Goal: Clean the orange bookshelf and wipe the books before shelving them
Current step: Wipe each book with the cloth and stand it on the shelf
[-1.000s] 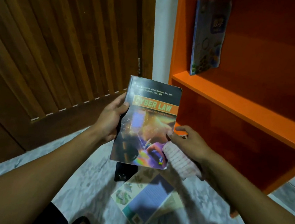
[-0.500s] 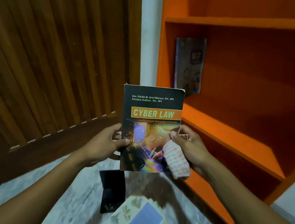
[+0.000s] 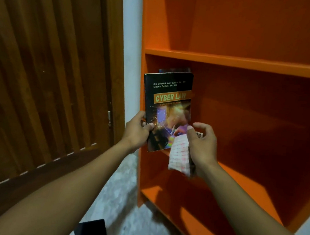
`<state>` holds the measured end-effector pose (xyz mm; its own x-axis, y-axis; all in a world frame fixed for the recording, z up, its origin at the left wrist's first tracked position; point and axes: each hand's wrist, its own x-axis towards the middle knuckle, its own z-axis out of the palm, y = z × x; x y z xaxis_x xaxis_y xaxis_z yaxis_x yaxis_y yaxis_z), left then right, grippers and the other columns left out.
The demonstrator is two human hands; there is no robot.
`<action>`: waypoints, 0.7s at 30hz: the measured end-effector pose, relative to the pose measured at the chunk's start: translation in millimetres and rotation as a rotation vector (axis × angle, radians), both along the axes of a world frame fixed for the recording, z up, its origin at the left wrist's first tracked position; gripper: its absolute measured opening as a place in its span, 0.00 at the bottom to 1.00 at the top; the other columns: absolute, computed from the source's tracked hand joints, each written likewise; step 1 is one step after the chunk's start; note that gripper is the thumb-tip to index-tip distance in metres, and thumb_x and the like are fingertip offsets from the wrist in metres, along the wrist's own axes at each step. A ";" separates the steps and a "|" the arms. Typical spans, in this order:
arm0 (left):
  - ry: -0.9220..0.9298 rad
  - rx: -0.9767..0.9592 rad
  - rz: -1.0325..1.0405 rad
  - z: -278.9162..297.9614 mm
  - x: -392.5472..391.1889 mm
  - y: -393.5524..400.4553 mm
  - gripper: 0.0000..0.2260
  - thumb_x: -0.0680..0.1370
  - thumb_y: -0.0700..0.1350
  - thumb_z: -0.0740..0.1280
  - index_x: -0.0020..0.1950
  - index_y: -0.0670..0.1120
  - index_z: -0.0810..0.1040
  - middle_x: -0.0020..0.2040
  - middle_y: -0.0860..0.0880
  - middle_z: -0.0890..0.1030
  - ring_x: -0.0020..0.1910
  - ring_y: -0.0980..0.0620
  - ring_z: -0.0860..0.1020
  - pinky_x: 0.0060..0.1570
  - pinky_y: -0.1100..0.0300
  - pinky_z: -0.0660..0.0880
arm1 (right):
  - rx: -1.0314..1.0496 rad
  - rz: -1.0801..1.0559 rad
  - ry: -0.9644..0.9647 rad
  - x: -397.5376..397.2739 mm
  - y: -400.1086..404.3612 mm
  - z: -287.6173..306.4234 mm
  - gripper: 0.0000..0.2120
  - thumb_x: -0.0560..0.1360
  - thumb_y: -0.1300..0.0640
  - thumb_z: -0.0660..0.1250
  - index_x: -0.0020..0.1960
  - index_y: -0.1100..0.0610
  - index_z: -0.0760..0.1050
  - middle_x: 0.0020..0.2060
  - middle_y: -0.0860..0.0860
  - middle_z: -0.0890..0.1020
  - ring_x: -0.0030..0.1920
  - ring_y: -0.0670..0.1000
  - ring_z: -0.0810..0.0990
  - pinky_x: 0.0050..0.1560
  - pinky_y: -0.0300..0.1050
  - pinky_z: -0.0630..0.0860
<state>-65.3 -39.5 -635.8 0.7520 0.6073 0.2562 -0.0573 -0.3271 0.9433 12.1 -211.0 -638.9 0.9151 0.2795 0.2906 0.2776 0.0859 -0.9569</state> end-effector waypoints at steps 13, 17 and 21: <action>0.051 0.165 0.337 -37.6 141.1 24.0 0.04 0.80 0.39 0.63 0.51 0.46 0.69 0.51 0.39 0.77 0.46 0.40 0.77 0.40 0.54 0.72 | 0.074 0.022 0.061 40.7 -0.1 -28.4 0.03 0.78 0.51 0.68 0.50 0.46 0.75 0.39 0.53 0.77 0.38 0.56 0.78 0.40 0.55 0.76; 0.023 0.138 0.450 -32.9 150.8 19.6 0.08 0.78 0.35 0.62 0.46 0.45 0.66 0.49 0.43 0.73 0.41 0.47 0.71 0.39 0.54 0.68 | 0.081 0.033 0.074 45.6 2.6 -33.4 0.03 0.78 0.51 0.68 0.51 0.47 0.75 0.40 0.54 0.78 0.39 0.57 0.79 0.40 0.57 0.78; 0.047 0.135 0.473 -33.0 148.9 21.4 0.10 0.78 0.37 0.66 0.46 0.44 0.65 0.48 0.44 0.72 0.42 0.47 0.70 0.41 0.56 0.64 | 0.090 0.045 0.101 46.4 1.0 -37.0 0.03 0.79 0.53 0.68 0.51 0.48 0.75 0.38 0.54 0.78 0.37 0.56 0.78 0.38 0.52 0.75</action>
<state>83.6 -18.1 -668.8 0.4145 0.8485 0.3288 0.1683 -0.4266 0.8887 58.5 -209.9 -675.8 0.9281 0.2982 0.2230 0.1737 0.1832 -0.9676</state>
